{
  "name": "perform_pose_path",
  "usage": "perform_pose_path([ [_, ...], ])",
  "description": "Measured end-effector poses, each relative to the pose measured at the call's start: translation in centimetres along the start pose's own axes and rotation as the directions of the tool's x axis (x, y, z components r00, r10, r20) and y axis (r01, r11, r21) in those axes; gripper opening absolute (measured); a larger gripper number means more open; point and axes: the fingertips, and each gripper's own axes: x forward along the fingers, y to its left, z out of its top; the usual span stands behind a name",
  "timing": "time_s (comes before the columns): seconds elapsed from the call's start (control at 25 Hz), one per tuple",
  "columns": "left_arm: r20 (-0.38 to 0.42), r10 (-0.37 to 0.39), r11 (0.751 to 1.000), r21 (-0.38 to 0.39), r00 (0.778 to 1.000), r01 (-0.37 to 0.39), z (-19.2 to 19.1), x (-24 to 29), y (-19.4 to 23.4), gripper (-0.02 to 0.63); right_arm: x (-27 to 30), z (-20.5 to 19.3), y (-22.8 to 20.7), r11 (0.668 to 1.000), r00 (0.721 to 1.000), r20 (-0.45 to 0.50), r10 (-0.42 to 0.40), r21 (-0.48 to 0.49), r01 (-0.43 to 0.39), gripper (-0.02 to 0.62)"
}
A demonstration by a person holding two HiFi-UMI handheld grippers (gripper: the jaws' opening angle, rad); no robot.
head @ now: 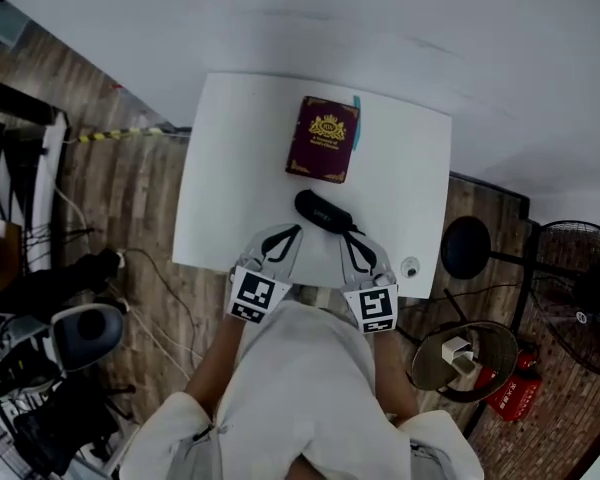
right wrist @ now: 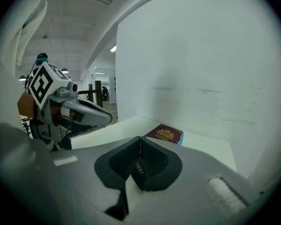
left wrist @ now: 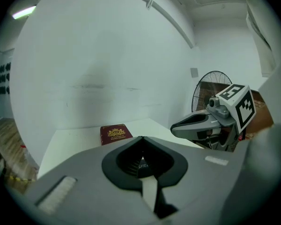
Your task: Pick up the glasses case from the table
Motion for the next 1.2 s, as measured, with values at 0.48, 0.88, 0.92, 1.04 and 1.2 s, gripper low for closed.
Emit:
perform_pose_path([
  [0.48,-0.087,-0.110,0.994,-0.031,0.990,0.108,-3.1,3.6,2.2,0.019,5.1,-4.6,0.1,0.997,0.979,-0.204,-0.011,-0.078,-0.005,0.058],
  [0.88,-0.127,-0.172,0.984,-0.058,0.977,0.166,-5.0,5.3,3.0,0.019,8.1,-8.9,0.2,0.975,0.919,-0.395,0.021,-0.194,-0.106,0.168],
  [0.92,-0.127,-0.174,0.984,-0.061,0.976,0.168,-5.0,5.3,3.1,0.020,8.4,-9.4,0.3,0.971,0.911,-0.411,0.026,-0.205,-0.120,0.181],
  [1.04,-0.127,-0.178,0.983,-0.071,0.976,0.170,-5.1,5.6,3.4,0.020,9.0,-10.5,0.5,0.961,0.892,-0.451,0.032,-0.232,-0.151,0.209],
  [1.2,-0.130,-0.184,0.981,-0.078,0.974,0.175,-5.4,5.9,3.6,0.019,9.8,-12.0,0.6,0.955,0.871,-0.490,0.043,-0.235,-0.179,0.252],
])
